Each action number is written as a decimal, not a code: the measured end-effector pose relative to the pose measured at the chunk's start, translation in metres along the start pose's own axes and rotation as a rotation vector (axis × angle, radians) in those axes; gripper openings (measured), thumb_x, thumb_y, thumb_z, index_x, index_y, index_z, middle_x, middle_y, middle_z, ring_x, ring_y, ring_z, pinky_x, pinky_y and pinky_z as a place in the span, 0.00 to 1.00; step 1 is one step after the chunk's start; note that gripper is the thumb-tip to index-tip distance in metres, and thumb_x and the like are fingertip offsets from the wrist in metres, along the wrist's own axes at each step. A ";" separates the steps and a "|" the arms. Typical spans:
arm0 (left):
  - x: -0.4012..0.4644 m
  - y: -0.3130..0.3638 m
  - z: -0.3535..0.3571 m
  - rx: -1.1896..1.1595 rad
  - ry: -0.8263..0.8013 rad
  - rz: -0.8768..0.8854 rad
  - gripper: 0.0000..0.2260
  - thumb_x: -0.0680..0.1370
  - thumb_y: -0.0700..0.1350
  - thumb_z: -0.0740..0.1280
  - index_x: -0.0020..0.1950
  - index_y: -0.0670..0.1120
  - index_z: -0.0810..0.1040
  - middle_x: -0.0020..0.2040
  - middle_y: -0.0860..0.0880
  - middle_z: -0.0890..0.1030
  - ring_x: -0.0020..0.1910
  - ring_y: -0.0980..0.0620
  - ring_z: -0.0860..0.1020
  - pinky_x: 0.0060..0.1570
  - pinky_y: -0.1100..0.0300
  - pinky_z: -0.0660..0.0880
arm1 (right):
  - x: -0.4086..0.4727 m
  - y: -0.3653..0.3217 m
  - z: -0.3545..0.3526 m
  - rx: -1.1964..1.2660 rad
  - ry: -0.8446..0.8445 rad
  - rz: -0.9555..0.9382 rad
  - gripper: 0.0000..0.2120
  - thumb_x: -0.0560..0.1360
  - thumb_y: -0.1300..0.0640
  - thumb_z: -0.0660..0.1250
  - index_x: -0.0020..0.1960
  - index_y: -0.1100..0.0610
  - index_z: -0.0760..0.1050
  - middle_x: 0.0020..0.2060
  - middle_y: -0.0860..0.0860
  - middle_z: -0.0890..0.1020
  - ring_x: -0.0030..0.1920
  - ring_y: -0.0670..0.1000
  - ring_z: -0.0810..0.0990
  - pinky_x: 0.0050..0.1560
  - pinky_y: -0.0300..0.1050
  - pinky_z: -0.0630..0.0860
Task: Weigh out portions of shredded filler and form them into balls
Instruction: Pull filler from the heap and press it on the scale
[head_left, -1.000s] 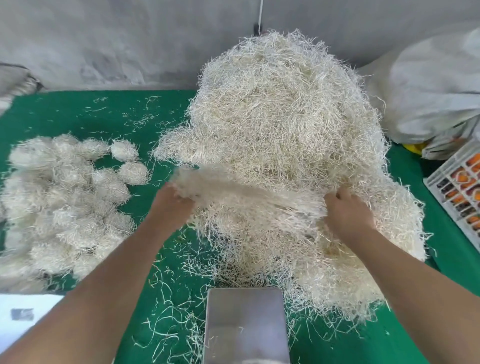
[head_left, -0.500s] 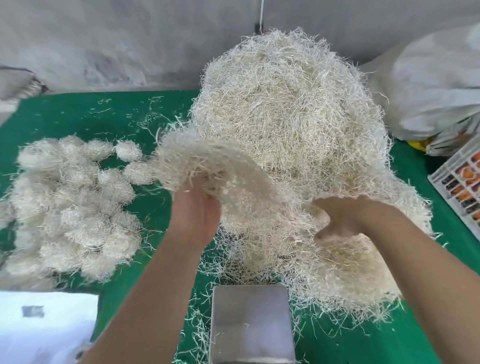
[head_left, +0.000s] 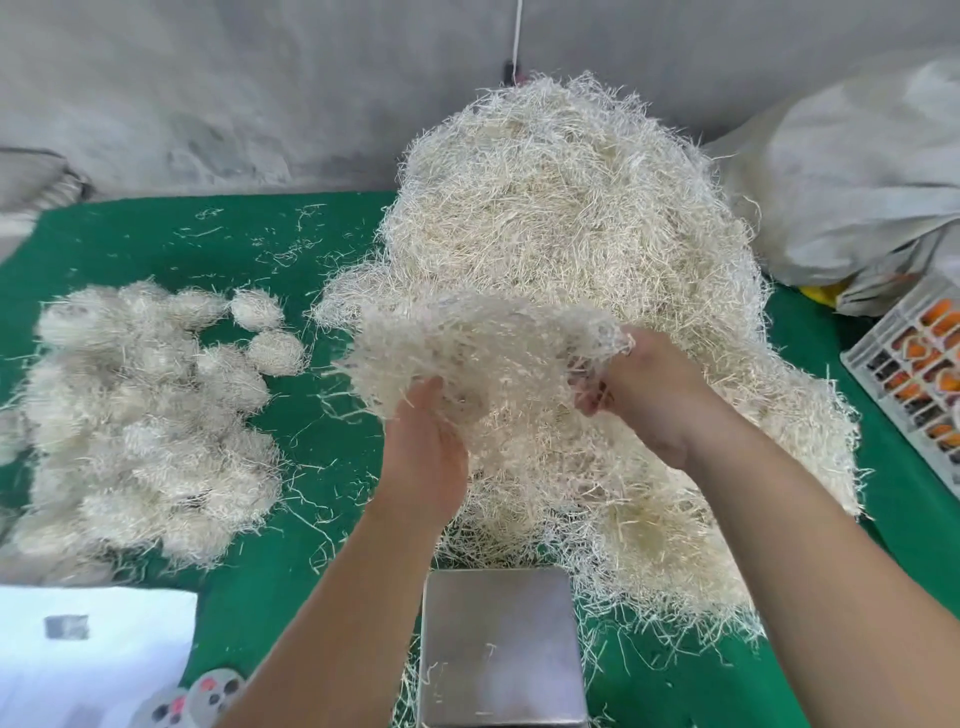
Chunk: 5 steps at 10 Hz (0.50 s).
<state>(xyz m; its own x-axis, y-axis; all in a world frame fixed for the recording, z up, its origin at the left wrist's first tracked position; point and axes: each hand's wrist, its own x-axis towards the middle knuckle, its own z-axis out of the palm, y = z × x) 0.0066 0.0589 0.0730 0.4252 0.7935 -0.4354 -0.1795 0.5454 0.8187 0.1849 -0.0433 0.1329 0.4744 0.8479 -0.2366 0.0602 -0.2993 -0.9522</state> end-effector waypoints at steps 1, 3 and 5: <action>0.004 -0.028 0.004 0.292 0.072 -0.043 0.06 0.83 0.40 0.63 0.56 0.48 0.78 0.39 0.59 0.67 0.39 0.66 0.64 0.47 0.79 0.67 | -0.008 -0.030 0.014 0.045 -0.153 -0.162 0.18 0.84 0.67 0.57 0.46 0.56 0.84 0.36 0.52 0.84 0.36 0.50 0.81 0.39 0.39 0.80; -0.034 -0.013 0.024 0.769 -0.005 -0.182 0.18 0.86 0.46 0.60 0.37 0.46 0.66 0.38 0.50 0.68 0.31 0.62 0.72 0.37 0.66 0.72 | -0.018 -0.050 0.038 -0.138 -0.318 -0.217 0.16 0.85 0.62 0.60 0.45 0.53 0.83 0.37 0.47 0.86 0.38 0.44 0.84 0.40 0.38 0.79; -0.026 -0.002 -0.002 0.998 0.110 -0.087 0.08 0.87 0.37 0.55 0.59 0.41 0.73 0.52 0.46 0.77 0.65 0.46 0.76 0.63 0.58 0.70 | -0.008 -0.024 -0.009 -0.485 -0.384 -0.197 0.11 0.80 0.54 0.71 0.61 0.46 0.78 0.56 0.44 0.85 0.55 0.49 0.85 0.61 0.55 0.82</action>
<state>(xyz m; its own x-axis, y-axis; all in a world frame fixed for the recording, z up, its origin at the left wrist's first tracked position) -0.0058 0.0377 0.0814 0.3077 0.8098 -0.4996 0.6949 0.1674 0.6993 0.1874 -0.0469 0.1595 0.0716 0.9764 -0.2038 0.5462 -0.2093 -0.8111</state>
